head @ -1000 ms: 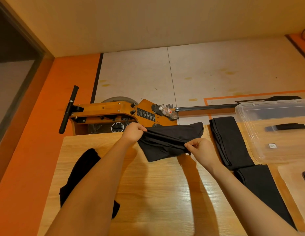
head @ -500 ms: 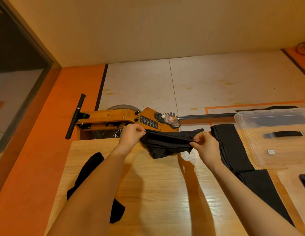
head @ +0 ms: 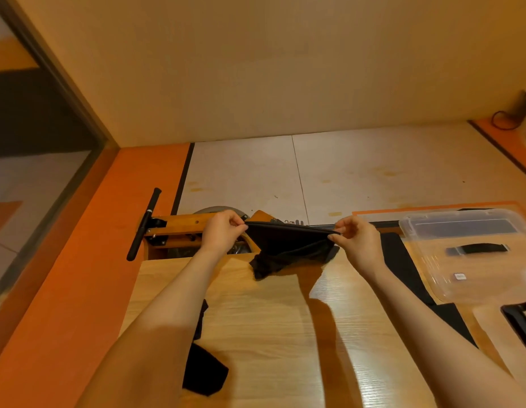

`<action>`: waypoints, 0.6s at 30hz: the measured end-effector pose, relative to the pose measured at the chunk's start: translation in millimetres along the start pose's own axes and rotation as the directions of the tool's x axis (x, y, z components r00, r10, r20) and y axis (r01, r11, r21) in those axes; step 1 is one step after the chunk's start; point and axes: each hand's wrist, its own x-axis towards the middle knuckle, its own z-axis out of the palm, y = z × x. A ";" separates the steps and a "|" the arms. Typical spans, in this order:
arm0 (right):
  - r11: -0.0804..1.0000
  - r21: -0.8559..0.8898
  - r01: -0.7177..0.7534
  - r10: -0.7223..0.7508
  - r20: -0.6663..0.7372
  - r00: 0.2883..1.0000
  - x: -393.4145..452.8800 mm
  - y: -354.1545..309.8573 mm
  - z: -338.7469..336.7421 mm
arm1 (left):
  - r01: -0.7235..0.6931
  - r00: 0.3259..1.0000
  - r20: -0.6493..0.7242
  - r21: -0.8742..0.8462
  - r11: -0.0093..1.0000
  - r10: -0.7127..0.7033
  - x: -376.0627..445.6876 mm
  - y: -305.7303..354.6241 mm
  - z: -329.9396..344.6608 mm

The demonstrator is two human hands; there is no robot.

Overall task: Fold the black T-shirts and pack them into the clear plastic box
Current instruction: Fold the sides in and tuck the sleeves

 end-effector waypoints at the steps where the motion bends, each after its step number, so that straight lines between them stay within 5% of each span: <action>1: 1.000 0.004 0.015 -0.015 0.005 1.000 -0.1 -4.5 -1.5 | -0.010 1.000 -0.004 0.000 1.000 0.010 -1.7 0.6 -4.2; 18: 0.992 0.047 0.116 -0.119 0.076 0.990 0.9 -51.2 -7.6 | -0.148 0.989 -0.023 -0.105 0.983 0.146 -23.7 4.1 -62.7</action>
